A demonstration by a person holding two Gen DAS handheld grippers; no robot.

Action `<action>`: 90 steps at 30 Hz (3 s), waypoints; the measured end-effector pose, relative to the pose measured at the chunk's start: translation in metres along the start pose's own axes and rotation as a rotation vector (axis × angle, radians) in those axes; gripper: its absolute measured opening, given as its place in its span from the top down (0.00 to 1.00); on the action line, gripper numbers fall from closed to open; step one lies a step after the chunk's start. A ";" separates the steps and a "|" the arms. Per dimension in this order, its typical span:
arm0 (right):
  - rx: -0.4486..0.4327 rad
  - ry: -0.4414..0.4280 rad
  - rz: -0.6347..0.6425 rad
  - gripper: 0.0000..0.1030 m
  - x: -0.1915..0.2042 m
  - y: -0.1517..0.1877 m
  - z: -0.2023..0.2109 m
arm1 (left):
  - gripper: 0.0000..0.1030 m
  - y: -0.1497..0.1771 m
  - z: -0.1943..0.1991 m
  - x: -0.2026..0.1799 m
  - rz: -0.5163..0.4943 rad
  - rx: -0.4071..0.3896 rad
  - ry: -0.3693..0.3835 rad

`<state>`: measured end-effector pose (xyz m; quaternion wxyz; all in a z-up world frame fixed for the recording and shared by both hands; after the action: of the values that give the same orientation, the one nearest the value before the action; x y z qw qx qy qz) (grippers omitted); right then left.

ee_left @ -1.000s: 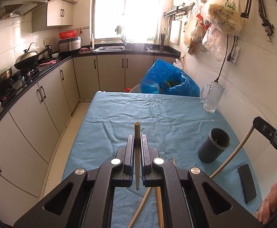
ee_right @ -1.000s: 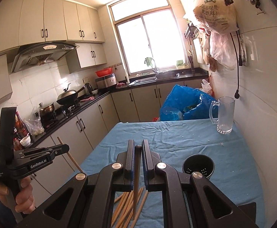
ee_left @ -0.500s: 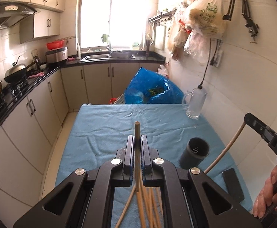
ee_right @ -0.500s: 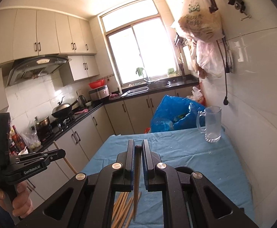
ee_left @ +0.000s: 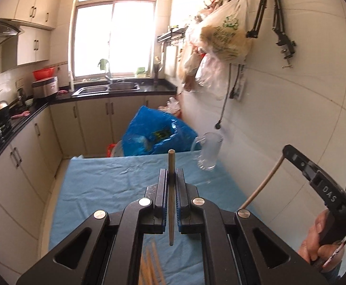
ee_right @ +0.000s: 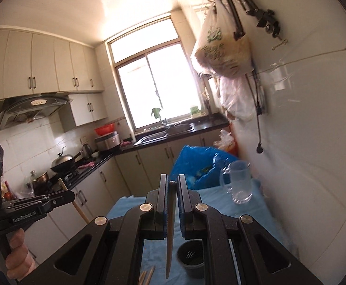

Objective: Organize utensils
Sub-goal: 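Lift the chopstick with the left gripper and carry it over the grey cup, then lower the chopstick into the grey cup and open the left gripper, then move the left gripper back to the chopstick pile and close on one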

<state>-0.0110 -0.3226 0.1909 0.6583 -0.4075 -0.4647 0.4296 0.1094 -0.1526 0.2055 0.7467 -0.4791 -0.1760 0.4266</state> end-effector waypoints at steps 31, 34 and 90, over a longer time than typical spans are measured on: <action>0.214 0.105 -0.099 0.92 -0.074 0.052 -0.124 | 0.95 0.048 -0.171 -0.006 0.116 0.203 0.067; 0.228 0.105 -0.107 0.91 -0.078 0.055 -0.126 | 0.95 0.046 -0.172 -0.003 0.121 0.201 0.058; 0.586 -0.113 0.166 0.66 0.045 0.221 -0.075 | 0.73 0.295 -0.097 0.173 0.291 0.517 -0.288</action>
<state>0.0286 -0.2243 -0.0220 0.6835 -0.2122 -0.3220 0.6197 0.1356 -0.0164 -0.1214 0.7423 -0.2283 -0.0955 0.6227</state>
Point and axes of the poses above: each gripper's, at about its wrist camera, not at the fingertips, and z roughly against the way its jaws point, x to its left, y to its underside, the point moved 7 cm from there along -z, roughly the way its jaws point, and after that the axes turned 7 degrees about y, right-handed, at the moved point
